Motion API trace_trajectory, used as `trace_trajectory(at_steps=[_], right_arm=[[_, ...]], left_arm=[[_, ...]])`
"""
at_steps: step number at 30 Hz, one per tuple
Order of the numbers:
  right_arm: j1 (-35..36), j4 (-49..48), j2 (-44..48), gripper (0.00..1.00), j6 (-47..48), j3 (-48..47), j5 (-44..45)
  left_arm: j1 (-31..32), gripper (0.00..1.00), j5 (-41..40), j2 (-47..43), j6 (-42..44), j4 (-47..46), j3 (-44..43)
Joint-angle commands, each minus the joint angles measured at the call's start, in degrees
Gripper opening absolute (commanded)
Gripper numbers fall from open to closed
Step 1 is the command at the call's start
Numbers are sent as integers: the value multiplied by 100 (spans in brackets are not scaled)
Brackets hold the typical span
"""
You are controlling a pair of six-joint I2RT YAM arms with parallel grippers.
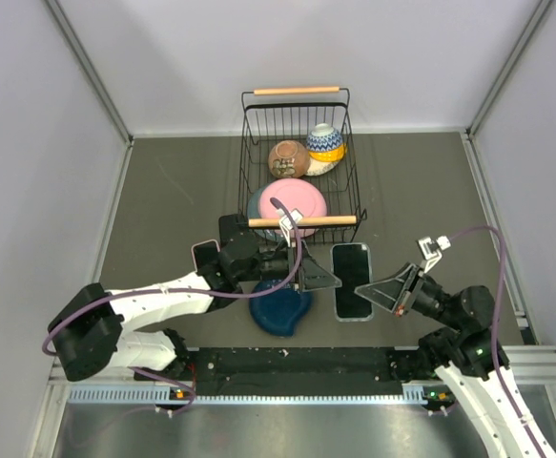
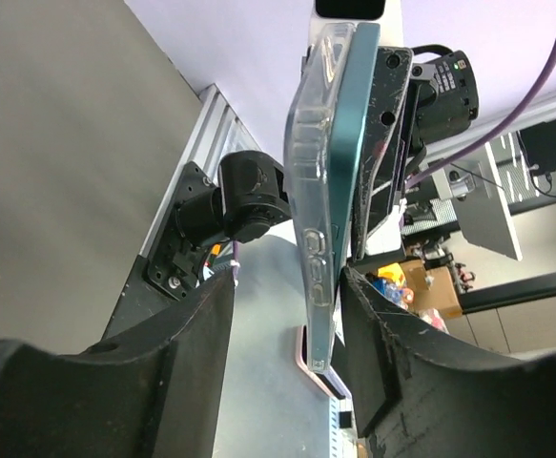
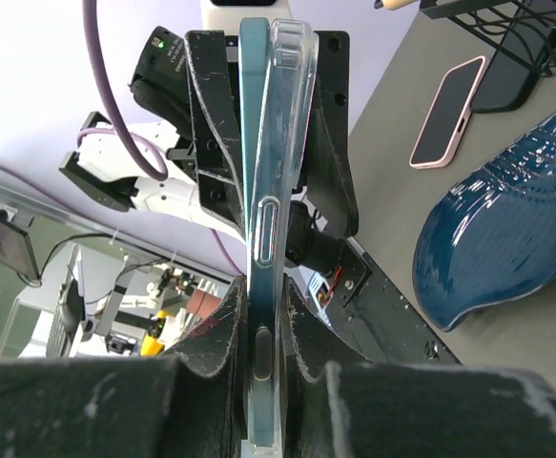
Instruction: Put the phone into the phone case
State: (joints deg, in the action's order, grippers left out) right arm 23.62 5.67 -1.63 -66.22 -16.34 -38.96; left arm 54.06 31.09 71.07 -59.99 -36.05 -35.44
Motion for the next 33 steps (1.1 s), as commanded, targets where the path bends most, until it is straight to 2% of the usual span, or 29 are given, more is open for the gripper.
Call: trace_trajectory(at_steps=[1,4,7,8,11,12,14,15,18,28,31,33], right_arm=[[11,-411,31,1,12,-159,55],[11,-146,57,3,126,-203,55],[11,-119,31,4,153,-203,46],[20,-110,31,5,153,-203,38],[20,-49,13,14,162,-256,55],[11,38,-30,24,153,-343,81],[11,136,-100,35,188,-466,230],[11,223,-136,46,223,-589,274],[11,259,-329,56,302,-817,494],[20,154,-1427,57,794,-1539,653],[11,145,-1568,55,891,-1653,670],[11,136,-1656,49,900,-1645,644]], left_arm=[[25,51,248,205,-92,-587,-200],[25,47,336,320,-92,-613,-323],[25,33,432,408,-119,-788,-323],[25,19,450,425,-119,-824,-314],[25,5,564,399,-101,-868,-288],[17,0,591,382,-40,-860,-271],[17,0,748,320,39,-816,-209],[17,0,801,311,118,-798,-200],[8,0,1056,259,241,-702,-104],[17,0,1645,373,207,-1018,143],[17,0,1672,390,233,-1000,152],[8,0,1690,434,251,-991,143]])
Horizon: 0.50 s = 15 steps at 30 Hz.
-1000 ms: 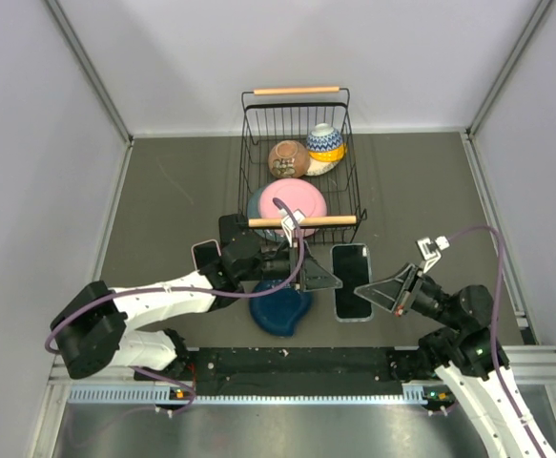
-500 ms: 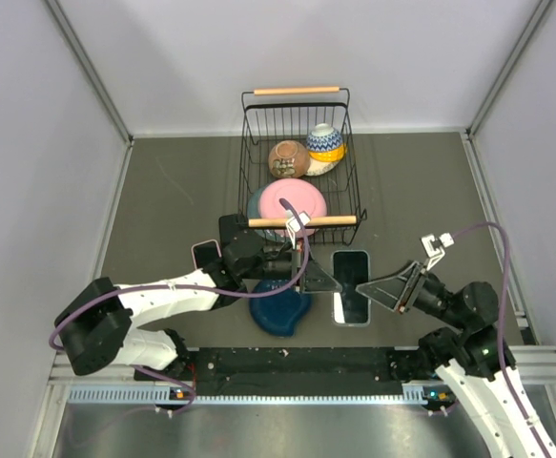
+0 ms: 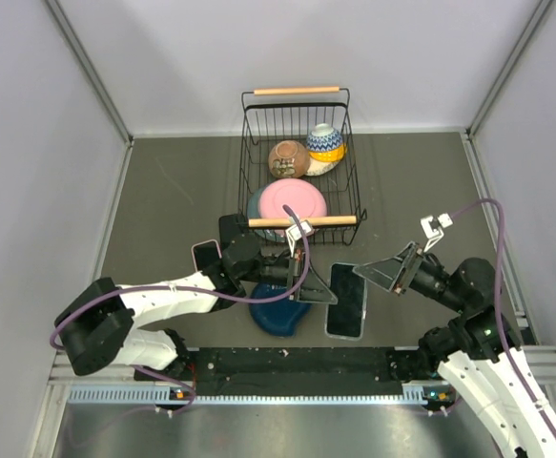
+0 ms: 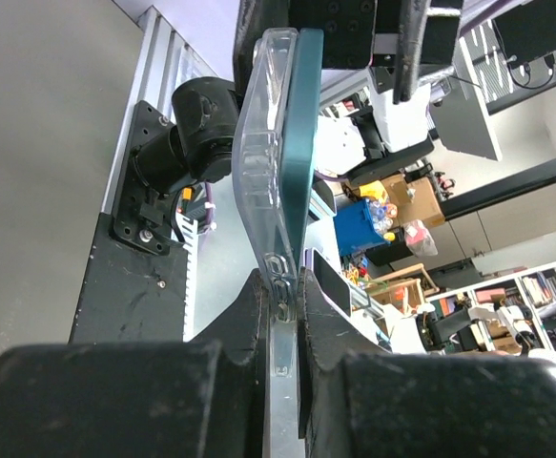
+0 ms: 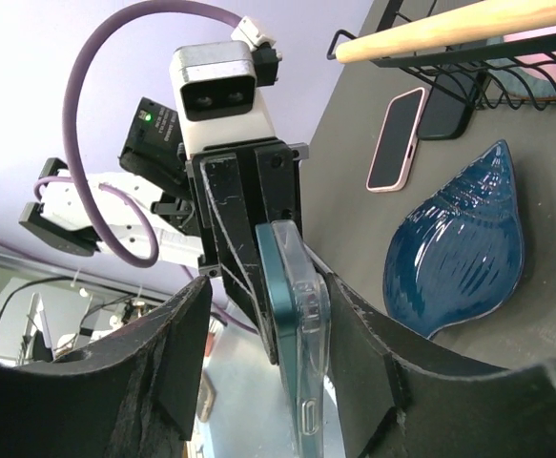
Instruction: Put the phone into the phone case
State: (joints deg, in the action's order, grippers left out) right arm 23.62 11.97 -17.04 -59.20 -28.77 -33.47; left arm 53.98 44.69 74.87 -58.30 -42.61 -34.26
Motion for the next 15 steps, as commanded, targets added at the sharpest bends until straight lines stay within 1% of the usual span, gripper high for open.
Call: trace_trajectory(at_steps=[1,2,9,14,15], right_arm=[[11,-502,-142,47,198,-383,52],[-6,-494,-142,44,181,-375,25],[11,-485,-37,46,172,-164,-150],[20,-555,-195,35,128,-49,-484],[3,-546,-221,34,154,-49,-589]], left_arm=[[16,0,339,89,91,-336,16],[16,0,339,98,91,-344,16],[-10,0,313,124,117,-249,-19],[-36,0,138,37,257,112,-72],[-36,0,102,2,302,339,-124]])
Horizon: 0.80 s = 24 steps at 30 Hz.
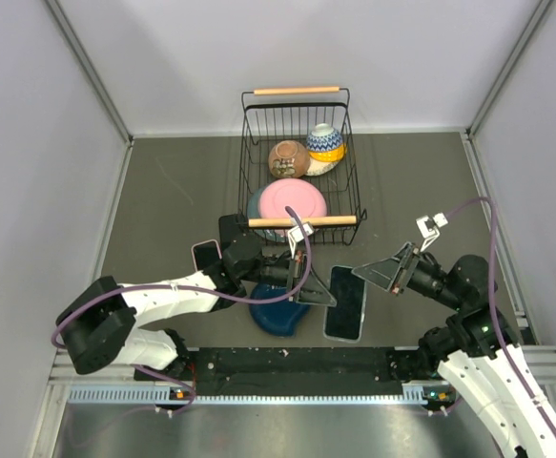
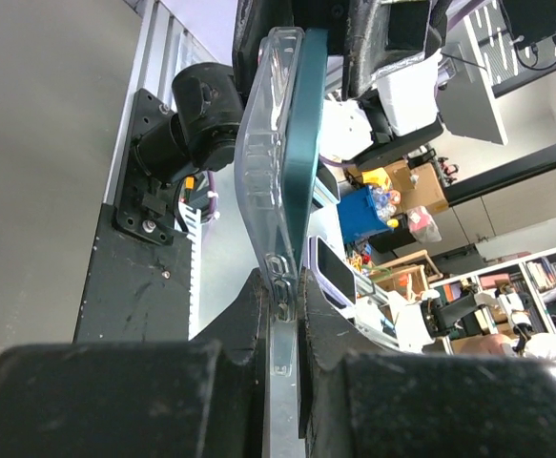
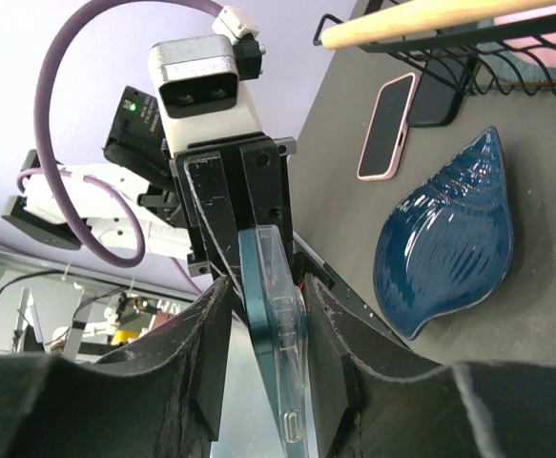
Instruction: Put the phone into the phone case
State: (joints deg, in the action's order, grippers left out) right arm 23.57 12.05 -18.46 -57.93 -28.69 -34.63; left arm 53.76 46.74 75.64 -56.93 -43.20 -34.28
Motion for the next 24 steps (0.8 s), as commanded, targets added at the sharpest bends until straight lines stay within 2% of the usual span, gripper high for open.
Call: trace_trajectory(at_steps=[1,4,6,7,8,10,13,15,18,20,21,24], right_arm=[[16,-555,-114,34,54,-49,-526],[24,-511,-149,36,80,-23,-685],[16,-502,-167,32,89,3,-755],[16,-467,-176,19,106,30,-773],[16,-458,-167,11,133,39,-808],[16,-485,-149,0,168,74,-826],[16,-590,-132,0,177,83,-747],[16,-835,-184,0,168,91,-782],[16,-1091,-237,0,168,135,-887],[16,-1056,-263,0,291,118,-896],[16,-934,-281,0,422,109,-914],[16,-601,-369,0,694,48,-949]], left_arm=[[-14,0,-112,-101,243,487,-149],[-23,0,-165,-154,305,664,-219],[-23,0,-165,-146,314,716,-263],[-23,0,-174,-137,305,708,-272],[-23,0,-174,-128,288,716,-289],[-23,1,-183,-119,287,743,-307],[-14,13,-192,-75,261,743,-351],[-23,26,-192,-14,244,725,-404],[-14,30,-165,109,103,515,-456],[-23,29,-148,205,-38,366,-500],[-23,25,-156,223,-55,374,-527],[-41,0,-253,285,-99,391,-562]])
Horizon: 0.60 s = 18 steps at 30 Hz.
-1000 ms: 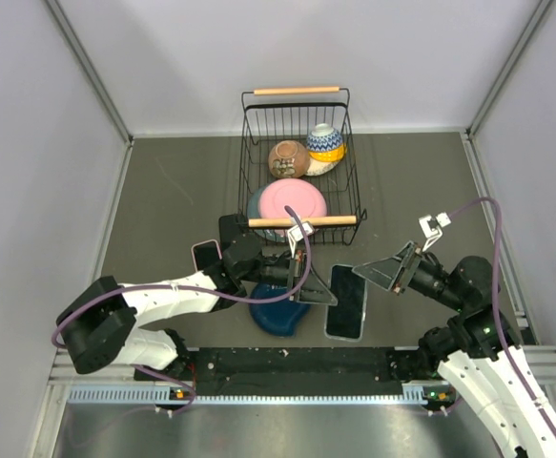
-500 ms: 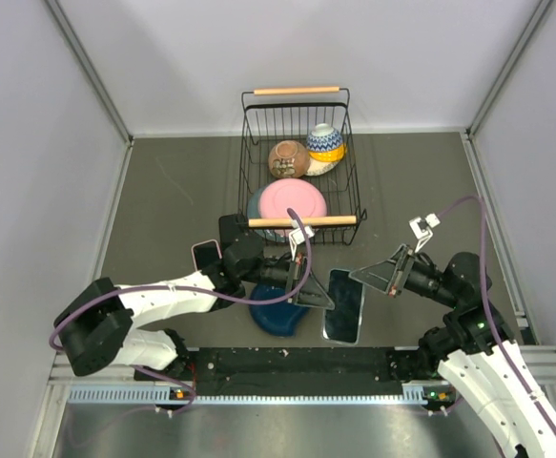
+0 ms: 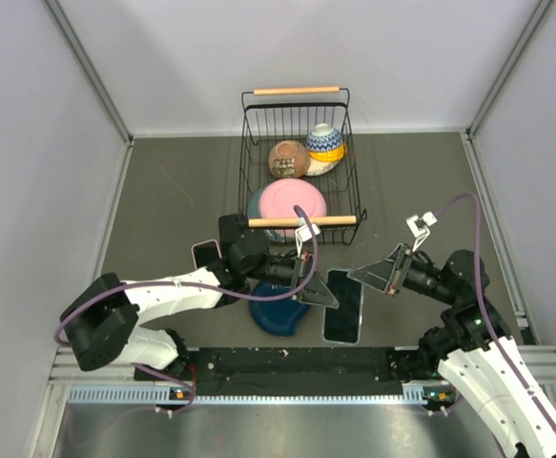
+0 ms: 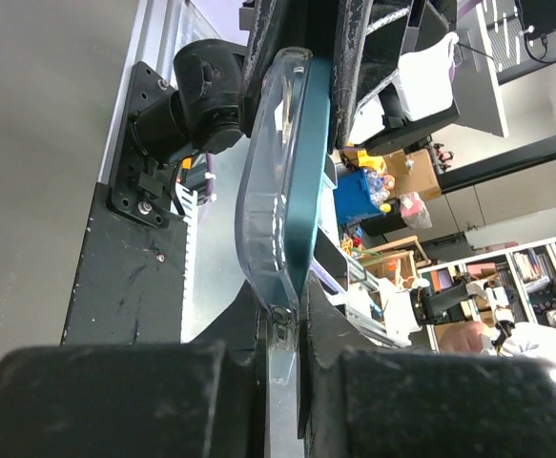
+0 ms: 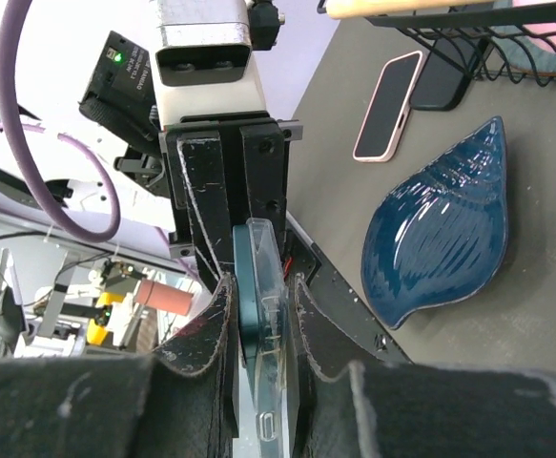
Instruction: Put the phone into the phone case
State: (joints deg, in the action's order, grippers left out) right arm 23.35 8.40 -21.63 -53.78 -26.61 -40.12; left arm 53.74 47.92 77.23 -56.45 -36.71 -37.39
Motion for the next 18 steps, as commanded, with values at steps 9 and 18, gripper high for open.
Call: trace_trajectory(at_steps=[9,18], right_arm=[[38,3,-43,0,595,-230,-348],[38,-294,-79,0,476,-152,-751]], left_arm=[[-39,0,-599,143,151,366,-427],[-390,45,-644,-498,160,217,-111]])
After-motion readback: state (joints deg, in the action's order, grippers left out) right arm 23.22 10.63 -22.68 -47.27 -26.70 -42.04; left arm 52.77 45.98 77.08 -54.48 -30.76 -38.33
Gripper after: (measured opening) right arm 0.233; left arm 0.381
